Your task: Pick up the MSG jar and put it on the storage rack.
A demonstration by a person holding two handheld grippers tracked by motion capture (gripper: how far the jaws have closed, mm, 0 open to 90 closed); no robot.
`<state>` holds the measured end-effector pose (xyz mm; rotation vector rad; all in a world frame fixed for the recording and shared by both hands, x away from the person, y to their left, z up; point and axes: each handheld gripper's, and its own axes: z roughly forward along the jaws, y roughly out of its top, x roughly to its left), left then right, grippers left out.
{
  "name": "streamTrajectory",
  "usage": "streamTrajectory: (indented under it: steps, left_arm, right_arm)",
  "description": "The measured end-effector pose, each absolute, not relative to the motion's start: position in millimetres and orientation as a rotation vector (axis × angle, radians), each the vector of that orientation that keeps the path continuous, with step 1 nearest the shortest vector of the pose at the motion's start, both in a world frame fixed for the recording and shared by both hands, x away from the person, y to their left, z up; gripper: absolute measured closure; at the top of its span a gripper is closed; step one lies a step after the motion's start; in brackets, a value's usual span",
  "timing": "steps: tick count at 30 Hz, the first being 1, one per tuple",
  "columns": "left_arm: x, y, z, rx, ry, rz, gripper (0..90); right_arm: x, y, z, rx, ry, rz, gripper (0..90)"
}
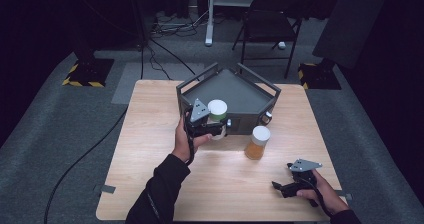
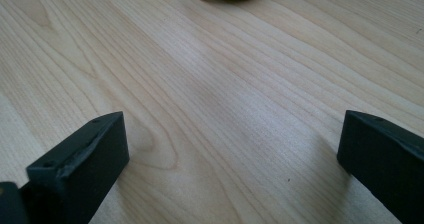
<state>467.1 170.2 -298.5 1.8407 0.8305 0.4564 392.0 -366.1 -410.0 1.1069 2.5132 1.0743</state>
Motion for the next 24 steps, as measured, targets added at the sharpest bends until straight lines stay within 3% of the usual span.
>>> streamTrajectory:
  steps: [24]
  left_arm:
    - [486, 166, -266, 1.813, 0.829, 0.495, 34.4]
  right_arm:
    - [392, -366, -410, 1.109, 2.512, 1.074, 0.0]
